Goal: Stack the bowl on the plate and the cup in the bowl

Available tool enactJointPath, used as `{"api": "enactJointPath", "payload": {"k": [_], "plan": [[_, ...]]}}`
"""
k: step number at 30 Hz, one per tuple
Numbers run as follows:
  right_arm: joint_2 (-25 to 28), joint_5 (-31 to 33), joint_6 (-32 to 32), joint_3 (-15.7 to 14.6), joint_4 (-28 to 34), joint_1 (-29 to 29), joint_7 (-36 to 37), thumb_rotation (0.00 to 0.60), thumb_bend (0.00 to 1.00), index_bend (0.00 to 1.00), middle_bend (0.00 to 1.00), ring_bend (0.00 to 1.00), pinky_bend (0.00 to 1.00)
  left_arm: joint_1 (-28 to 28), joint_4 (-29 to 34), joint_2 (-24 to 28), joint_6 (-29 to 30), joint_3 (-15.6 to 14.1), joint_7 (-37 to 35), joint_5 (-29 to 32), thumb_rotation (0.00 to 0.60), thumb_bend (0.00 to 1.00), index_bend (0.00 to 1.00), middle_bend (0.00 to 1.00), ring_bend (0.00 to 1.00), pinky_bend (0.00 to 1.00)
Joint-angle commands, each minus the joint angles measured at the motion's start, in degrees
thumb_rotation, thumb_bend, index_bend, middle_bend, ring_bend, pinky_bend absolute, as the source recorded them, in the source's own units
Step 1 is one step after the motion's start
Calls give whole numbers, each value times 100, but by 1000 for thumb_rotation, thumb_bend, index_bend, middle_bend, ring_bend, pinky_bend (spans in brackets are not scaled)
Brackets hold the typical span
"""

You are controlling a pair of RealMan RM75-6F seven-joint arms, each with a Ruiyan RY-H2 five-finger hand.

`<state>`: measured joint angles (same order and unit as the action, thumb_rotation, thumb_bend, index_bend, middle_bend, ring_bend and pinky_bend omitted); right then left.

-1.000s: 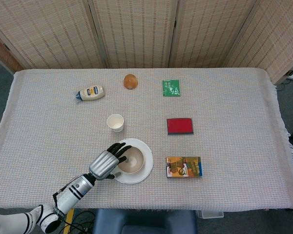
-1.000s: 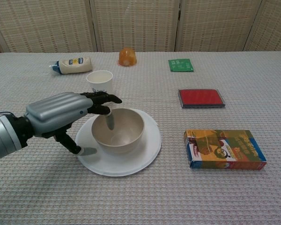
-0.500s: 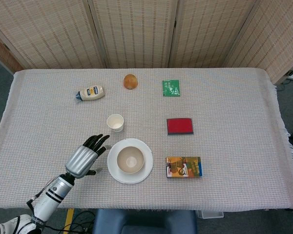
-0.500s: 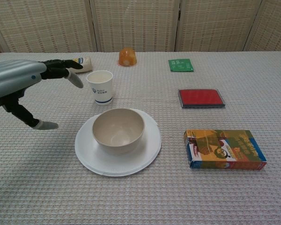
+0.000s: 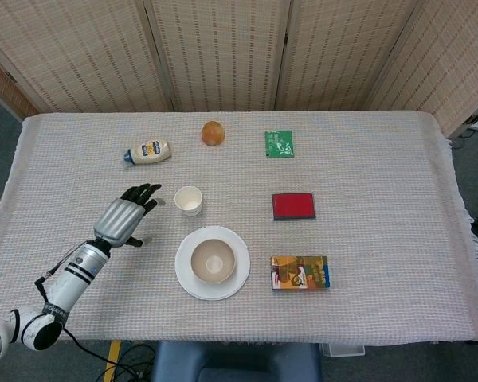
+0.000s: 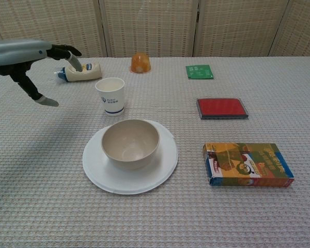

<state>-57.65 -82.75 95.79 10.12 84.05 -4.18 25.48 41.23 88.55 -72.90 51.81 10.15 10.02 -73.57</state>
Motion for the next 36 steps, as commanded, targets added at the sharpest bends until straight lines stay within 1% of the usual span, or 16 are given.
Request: {"api": "enactJointPath", "payload": {"k": [1,6,9,14,17,21,24,36], "plan": [[-6,27,-89,-11,44,47,-142,600,119,0,33,0,0,331,-508,-289,-403,72,-232,90,600,204,238,63,0,144],[0,-13,-112,-49,116,60,-303,600,120,4,35,0,0,525,-863,-492,-515,90,-306,19,600,204,238,62,0,144],[13,-19,-138,-73,154,62,-379,600,120,5,36,0,0,691,-1019,-584,-616,154,-329,22,600,204,231,63,0,144],[24,-24,-209,-102,197,90,-488,600,120,5,36,0,0,940,-1105,-618,-790,240,-292,47,600,204,226,63,0,144],[31,-6,-240,-106,229,100,-533,600,120,5,37,0,0,1122,-1142,-632,-1049,254,-326,98,600,204,226,63,0,144],[48,-3,-301,-127,258,117,-547,600,120,5,38,0,0,1415,-1357,-727,-1478,207,-346,114,600,204,226,63,0,144],[62,5,-313,-129,268,119,-536,600,122,5,40,0,0,1589,-1602,-840,-1655,176,-354,78,600,204,226,62,0,144],[67,241,-584,-73,285,222,-628,600,126,5,40,0,0,2022,-2429,-1063,-2099,66,-779,-153,600,204,226,63,0,144]]}}
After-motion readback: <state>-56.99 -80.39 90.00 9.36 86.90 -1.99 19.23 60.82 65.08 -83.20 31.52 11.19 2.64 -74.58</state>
